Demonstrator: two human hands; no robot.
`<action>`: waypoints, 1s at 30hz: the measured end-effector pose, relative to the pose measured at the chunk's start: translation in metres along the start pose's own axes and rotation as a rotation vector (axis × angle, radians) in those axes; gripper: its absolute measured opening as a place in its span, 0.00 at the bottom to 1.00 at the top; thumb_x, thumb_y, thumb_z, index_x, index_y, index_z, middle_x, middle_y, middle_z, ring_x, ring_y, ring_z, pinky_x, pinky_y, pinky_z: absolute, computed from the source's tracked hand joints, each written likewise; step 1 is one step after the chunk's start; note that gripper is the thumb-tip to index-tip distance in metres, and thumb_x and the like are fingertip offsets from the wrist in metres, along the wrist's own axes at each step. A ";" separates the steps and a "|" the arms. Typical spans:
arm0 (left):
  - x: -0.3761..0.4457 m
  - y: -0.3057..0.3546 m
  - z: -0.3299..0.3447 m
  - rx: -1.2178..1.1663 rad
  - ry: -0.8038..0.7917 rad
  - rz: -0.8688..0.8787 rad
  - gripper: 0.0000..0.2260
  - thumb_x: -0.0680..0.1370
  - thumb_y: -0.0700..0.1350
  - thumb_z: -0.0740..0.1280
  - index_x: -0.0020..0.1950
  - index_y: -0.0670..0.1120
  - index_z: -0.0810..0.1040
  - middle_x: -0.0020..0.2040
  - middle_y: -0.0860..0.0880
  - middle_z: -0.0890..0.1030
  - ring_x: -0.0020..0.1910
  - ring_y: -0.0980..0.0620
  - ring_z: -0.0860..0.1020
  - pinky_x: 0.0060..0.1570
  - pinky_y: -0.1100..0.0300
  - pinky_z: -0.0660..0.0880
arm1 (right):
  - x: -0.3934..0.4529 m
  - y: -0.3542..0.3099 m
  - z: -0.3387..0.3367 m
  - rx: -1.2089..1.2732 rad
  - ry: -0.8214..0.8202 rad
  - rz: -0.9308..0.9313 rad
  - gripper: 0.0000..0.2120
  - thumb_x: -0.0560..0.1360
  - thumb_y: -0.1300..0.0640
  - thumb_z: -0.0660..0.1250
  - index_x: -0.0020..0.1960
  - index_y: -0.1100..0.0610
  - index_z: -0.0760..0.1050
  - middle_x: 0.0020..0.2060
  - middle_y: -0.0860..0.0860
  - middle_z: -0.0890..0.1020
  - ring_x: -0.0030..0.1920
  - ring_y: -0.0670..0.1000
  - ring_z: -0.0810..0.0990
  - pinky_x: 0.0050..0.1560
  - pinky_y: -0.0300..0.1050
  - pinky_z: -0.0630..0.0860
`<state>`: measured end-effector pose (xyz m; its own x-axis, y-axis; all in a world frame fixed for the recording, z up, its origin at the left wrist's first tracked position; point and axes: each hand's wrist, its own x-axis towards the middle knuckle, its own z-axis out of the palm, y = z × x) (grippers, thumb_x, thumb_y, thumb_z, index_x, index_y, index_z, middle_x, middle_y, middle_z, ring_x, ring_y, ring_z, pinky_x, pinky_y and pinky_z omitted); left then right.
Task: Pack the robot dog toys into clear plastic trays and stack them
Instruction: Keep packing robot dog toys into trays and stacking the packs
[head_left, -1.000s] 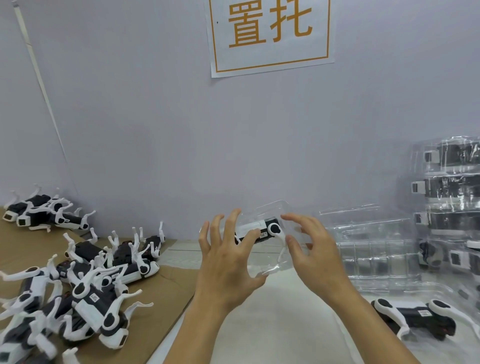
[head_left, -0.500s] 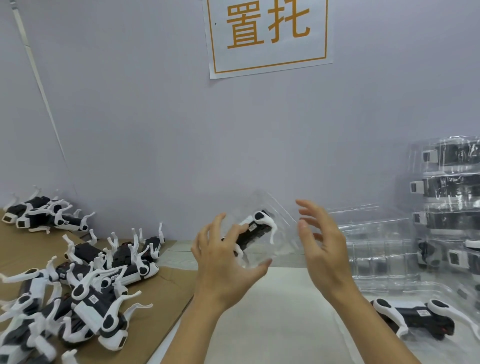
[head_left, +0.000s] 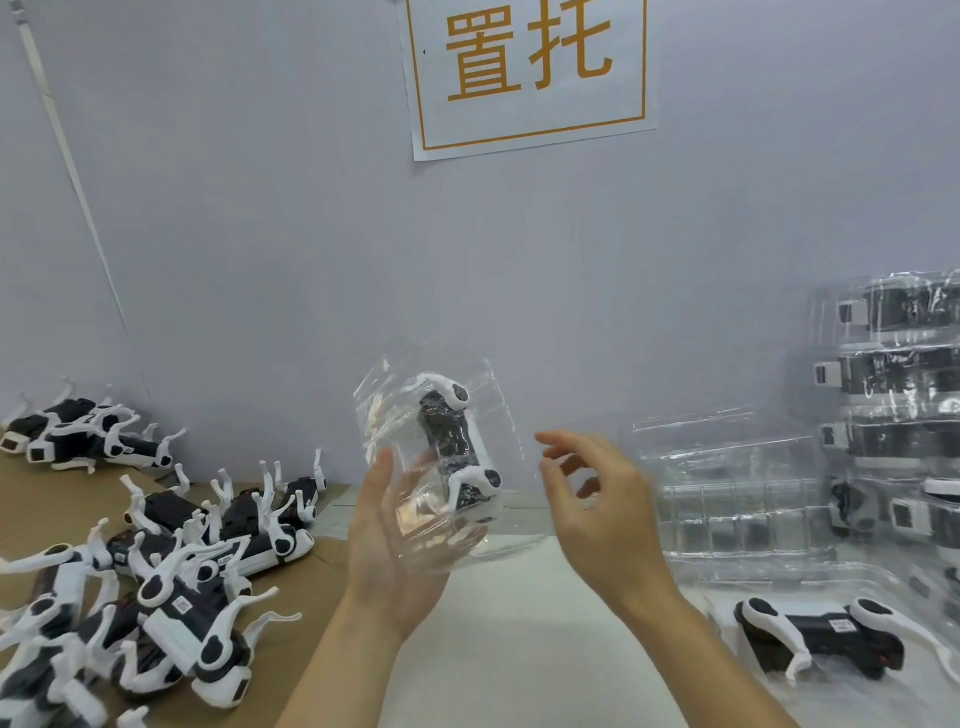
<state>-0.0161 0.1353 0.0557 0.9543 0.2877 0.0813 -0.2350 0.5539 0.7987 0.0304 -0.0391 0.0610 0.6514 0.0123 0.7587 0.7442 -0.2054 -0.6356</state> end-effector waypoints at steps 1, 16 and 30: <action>-0.001 0.000 0.000 -0.027 -0.012 -0.021 0.30 0.72 0.66 0.70 0.65 0.46 0.81 0.61 0.38 0.82 0.54 0.36 0.82 0.65 0.35 0.72 | -0.002 -0.004 0.004 -0.043 -0.032 -0.072 0.11 0.77 0.61 0.69 0.55 0.48 0.81 0.45 0.41 0.80 0.46 0.41 0.78 0.42 0.29 0.70; 0.000 -0.002 -0.010 -0.194 -0.160 -0.061 0.31 0.68 0.63 0.73 0.65 0.46 0.81 0.57 0.40 0.83 0.49 0.38 0.84 0.49 0.45 0.81 | -0.013 -0.018 0.022 -0.113 -0.178 -0.336 0.08 0.76 0.61 0.71 0.54 0.54 0.83 0.46 0.44 0.78 0.45 0.43 0.77 0.47 0.31 0.72; -0.003 -0.001 -0.010 -0.118 -0.206 -0.066 0.24 0.71 0.62 0.70 0.59 0.46 0.85 0.60 0.38 0.82 0.56 0.37 0.83 0.58 0.43 0.79 | -0.009 -0.022 0.010 -0.107 -0.276 -0.252 0.04 0.74 0.56 0.70 0.47 0.49 0.82 0.40 0.39 0.77 0.41 0.43 0.76 0.42 0.27 0.68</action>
<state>-0.0201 0.1417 0.0489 0.9830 0.0890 0.1608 -0.1793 0.6568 0.7324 0.0101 -0.0250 0.0668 0.4758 0.3351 0.8132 0.8760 -0.2629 -0.4043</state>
